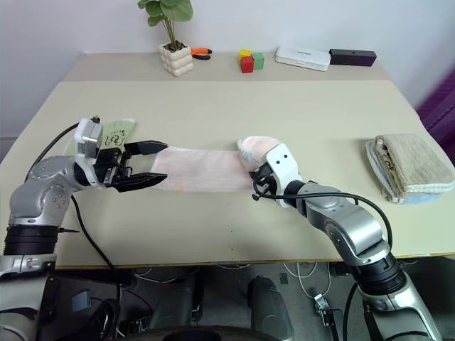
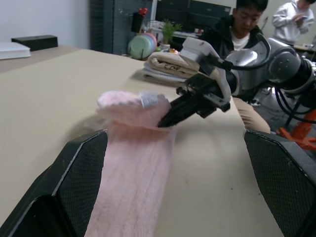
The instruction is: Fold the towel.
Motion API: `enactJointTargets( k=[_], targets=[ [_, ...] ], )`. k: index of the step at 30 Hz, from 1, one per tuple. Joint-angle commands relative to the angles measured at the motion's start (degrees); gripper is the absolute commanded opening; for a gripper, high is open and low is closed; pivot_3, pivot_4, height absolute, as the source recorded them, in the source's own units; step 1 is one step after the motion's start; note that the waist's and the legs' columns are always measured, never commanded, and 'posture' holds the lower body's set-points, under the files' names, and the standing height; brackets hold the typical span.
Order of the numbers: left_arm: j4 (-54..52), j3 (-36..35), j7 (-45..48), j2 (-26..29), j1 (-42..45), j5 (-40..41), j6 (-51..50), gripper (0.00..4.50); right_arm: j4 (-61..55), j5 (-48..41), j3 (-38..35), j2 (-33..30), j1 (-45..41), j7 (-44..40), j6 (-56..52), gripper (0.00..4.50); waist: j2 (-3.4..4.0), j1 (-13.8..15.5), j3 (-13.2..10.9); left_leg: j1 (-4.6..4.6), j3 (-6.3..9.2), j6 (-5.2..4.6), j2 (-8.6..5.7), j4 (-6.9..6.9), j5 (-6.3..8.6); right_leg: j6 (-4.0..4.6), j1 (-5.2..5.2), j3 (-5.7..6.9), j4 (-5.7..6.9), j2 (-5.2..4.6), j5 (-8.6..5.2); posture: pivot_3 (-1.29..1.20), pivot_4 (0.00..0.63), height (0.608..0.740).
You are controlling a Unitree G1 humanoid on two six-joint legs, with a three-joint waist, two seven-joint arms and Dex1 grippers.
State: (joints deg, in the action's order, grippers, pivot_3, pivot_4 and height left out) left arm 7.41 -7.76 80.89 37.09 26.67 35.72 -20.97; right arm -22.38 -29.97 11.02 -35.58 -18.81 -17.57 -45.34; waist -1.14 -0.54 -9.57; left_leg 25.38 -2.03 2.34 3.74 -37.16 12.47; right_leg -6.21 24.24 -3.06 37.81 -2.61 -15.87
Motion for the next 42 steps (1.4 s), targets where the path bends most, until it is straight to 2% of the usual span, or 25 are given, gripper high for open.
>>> enactJointTargets(
  k=[1, 9, 19, 24, 27, 34, 37, 40, 42],
  targets=[
    [-2.3, -1.5, -0.4, 0.7, 0.0, 1.4, 0.0, 4.50, -1.0, 2.5, -0.2, 0.6, -0.9, -1.6, 0.7, 0.08, 0.00, -0.1, 0.0, 0.00, 0.01, 0.00, 0.00, 0.00, 0.00, 0.00, 0.00, 0.01, 0.00, 0.01, 0.00, 0.00, 0.150, 0.740],
    [-2.6, -1.7, -0.8, 0.7, -0.3, 1.4, 0.2, 4.50, -2.0, 10.3, 4.4, 0.2, -0.2, -5.7, 3.3, 0.08, 0.00, -0.2, 0.0, -0.01, 0.01, 0.00, 0.01, 0.03, 0.00, -0.02, 0.01, 0.01, 0.00, 0.03, 0.01, 0.00, 0.150, 0.740],
    [-2.9, -1.5, -1.0, 0.7, -0.4, 1.6, -0.1, 4.50, -0.4, 17.1, 6.3, 5.6, -1.4, -4.4, 3.3, 0.08, 0.00, -0.1, 0.0, -0.01, 0.01, 0.00, 0.01, 0.02, 0.00, -0.05, 0.01, 0.01, 0.01, 0.03, 0.03, 0.00, 0.150, 0.740],
    [-3.1, -1.5, -1.1, 0.8, -0.5, 1.7, -0.3, 4.50, -0.6, 16.7, 5.3, 9.0, -1.3, -4.9, 1.7, 0.08, 0.00, -0.2, 0.0, -0.01, 0.01, 0.00, 0.02, 0.03, 0.00, -0.06, 0.02, 0.01, 0.02, 0.04, 0.03, 0.00, 0.150, 0.740],
    [-3.2, -1.4, -1.2, 0.8, -0.5, 1.8, -0.2, 4.50, -0.8, 15.7, 4.2, 10.7, -0.9, -5.3, 0.4, 0.91, 0.00, -0.1, 0.0, -0.01, 0.01, 0.00, 0.02, 0.03, 0.00, -0.07, 0.01, 0.01, 0.02, 0.04, 0.04, 0.00, 0.150, 0.740],
    [-3.1, -1.1, -1.2, 0.7, -0.3, 2.1, -0.4, 4.50, -3.2, 14.0, 1.4, 12.2, -0.3, -7.0, 0.9, 4.35, 0.00, -0.2, 0.0, -0.01, 0.01, 0.00, 0.02, 0.03, 0.00, -0.07, 0.01, 0.02, 0.02, 0.03, 0.04, 0.00, 0.150, 0.740],
    [-2.8, -1.0, -1.1, 0.6, -0.1, 2.0, -0.2, 4.50, -7.2, 5.0, -5.5, 14.9, 0.0, -11.2, 2.7, 4.44, 0.00, -0.1, 0.0, -0.01, 0.01, 0.00, 0.02, 0.03, 0.00, -0.11, 0.01, 0.02, 0.02, 0.04, 0.06, 0.00, 0.150, 0.740],
    [-2.3, -0.8, -1.0, 0.5, 0.2, 1.8, 0.0, 4.50, -6.8, -0.6, -12.2, 17.4, -2.2, -10.3, 1.3, 4.44, 0.00, -0.2, 0.0, -0.01, 0.03, 0.00, 0.03, 0.04, 0.00, -0.15, 0.01, 0.02, 0.03, 0.04, 0.08, 0.00, 0.150, 0.740],
    [-2.1, -0.8, -1.1, 0.3, 0.5, 1.8, 0.0, 4.50, -4.4, -1.9, -15.6, 18.1, -3.8, -8.8, 1.0, 3.90, 0.00, -0.1, 0.0, -0.02, 0.02, 0.00, 0.03, 0.03, 0.00, -0.15, 0.01, 0.02, 0.03, 0.04, 0.08, 0.00, 0.150, 0.740]
  ],
)
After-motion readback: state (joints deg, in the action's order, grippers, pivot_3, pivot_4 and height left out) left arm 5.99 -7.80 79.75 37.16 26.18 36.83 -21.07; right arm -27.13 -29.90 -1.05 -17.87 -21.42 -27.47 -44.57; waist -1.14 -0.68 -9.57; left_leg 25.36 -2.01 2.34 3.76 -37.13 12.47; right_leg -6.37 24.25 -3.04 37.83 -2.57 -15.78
